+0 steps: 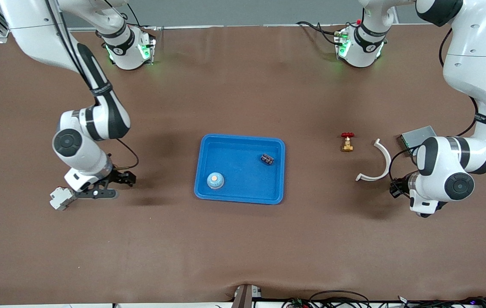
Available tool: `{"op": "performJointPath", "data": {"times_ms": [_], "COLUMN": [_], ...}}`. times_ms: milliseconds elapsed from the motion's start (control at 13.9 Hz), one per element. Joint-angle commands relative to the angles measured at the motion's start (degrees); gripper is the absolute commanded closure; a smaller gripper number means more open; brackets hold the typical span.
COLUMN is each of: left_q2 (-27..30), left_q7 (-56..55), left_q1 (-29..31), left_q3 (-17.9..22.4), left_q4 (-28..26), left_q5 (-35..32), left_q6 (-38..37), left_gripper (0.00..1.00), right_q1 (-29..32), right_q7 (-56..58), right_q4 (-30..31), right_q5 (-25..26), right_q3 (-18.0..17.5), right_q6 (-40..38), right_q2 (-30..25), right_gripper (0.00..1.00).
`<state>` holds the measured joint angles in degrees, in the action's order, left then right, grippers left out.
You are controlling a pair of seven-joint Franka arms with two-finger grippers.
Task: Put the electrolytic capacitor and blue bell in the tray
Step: 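Grasp another capacitor with the left gripper while the right gripper reaches the bell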
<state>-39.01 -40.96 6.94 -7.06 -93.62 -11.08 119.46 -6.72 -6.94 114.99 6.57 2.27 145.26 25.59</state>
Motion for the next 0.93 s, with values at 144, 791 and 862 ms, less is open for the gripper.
{"op": "performJointPath", "data": {"times_ms": [144,791,862], "left_q2": [3.0,-1.6,-1.8], "left_q7": [-10.9,-38.7,-39.7], "left_q1": [-0.7,-8.3,-9.0], "left_q3": [-7.0,-12.2,-12.2], "left_q4": [2.6,14.2,14.5], "left_q5": [1.1,11.3,11.3], "left_q6": [-3.8,-3.3,-2.8], "left_gripper": [1.00,1.00,1.00], "right_q1": [8.5,12.7,13.0], "right_q7": [12.0,16.6,16.6], "right_q4": [3.5,5.8,6.1], "right_q5": [0.6,0.1,0.0], "right_q3": [-1.2,-1.4,-1.6], "right_q6": [3.1,9.3,9.3], "right_q2": [-1.9,-0.7,-0.5], "right_gripper": [0.00,0.00,0.00]}}
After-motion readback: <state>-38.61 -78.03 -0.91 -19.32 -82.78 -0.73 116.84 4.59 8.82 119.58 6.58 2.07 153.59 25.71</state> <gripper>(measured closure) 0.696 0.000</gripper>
